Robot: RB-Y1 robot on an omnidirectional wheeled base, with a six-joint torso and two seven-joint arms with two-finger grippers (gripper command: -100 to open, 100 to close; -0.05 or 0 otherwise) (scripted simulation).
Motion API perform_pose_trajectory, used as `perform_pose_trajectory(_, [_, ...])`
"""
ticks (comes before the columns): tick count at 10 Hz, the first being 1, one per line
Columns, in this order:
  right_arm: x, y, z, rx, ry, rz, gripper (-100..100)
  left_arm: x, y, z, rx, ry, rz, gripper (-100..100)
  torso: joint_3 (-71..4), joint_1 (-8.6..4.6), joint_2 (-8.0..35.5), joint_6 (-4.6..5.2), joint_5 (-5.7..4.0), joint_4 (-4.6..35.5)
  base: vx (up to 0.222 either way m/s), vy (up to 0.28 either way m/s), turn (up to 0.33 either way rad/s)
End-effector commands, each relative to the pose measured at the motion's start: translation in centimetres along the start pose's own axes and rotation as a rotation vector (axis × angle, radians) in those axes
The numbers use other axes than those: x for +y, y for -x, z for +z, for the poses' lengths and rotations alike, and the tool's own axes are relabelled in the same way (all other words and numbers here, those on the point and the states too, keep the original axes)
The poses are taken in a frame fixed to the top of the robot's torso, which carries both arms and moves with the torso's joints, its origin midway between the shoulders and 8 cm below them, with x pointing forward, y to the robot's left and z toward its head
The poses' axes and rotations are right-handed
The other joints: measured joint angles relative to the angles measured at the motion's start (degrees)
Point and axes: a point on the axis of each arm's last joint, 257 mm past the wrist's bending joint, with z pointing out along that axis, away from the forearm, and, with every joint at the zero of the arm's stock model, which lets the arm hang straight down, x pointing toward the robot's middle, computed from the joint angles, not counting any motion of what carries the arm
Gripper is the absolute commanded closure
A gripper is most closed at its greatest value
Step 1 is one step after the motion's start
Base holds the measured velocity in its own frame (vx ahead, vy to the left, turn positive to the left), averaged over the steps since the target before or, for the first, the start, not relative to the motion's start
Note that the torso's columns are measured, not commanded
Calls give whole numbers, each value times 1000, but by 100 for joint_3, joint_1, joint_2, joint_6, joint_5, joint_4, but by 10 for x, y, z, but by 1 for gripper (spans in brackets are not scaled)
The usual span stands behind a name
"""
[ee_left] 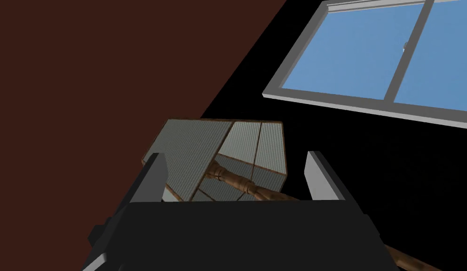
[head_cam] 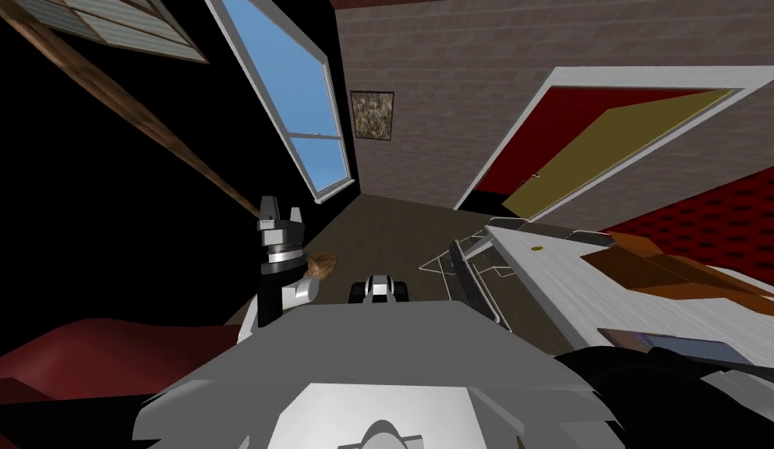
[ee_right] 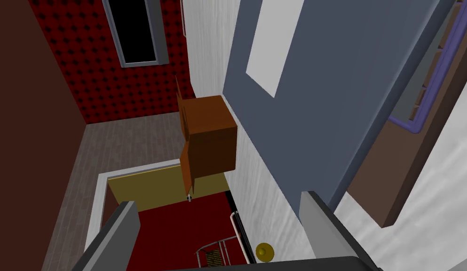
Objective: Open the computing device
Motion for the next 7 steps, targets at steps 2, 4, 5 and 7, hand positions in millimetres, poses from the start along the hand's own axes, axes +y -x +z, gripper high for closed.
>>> perform_pose_trajectory(2, [-16,-28,5,67,-5,17,-100,0,0,0,0,0,0,0,13,7,21,2,1,6,-120,41,186])
perform_pose_trajectory(4, [-31,-48,7,118,-13,28,-100,0,0,0,0,0,0,0,3,-1,4,-1,-1,2,-91,37,214])
perform_pose_trajectory(5, [-27,-42,5,103,-10,24,-100,0,0,0,0,0,0,0,4,4,7,-4,0,2,-48,17,63])
perform_pose_trajectory(7, [-28,-43,6,105,-11,25,0,0,0,0,0,0,0,0,-4,-6,-8,2,-3,-2,-4,2,-7])
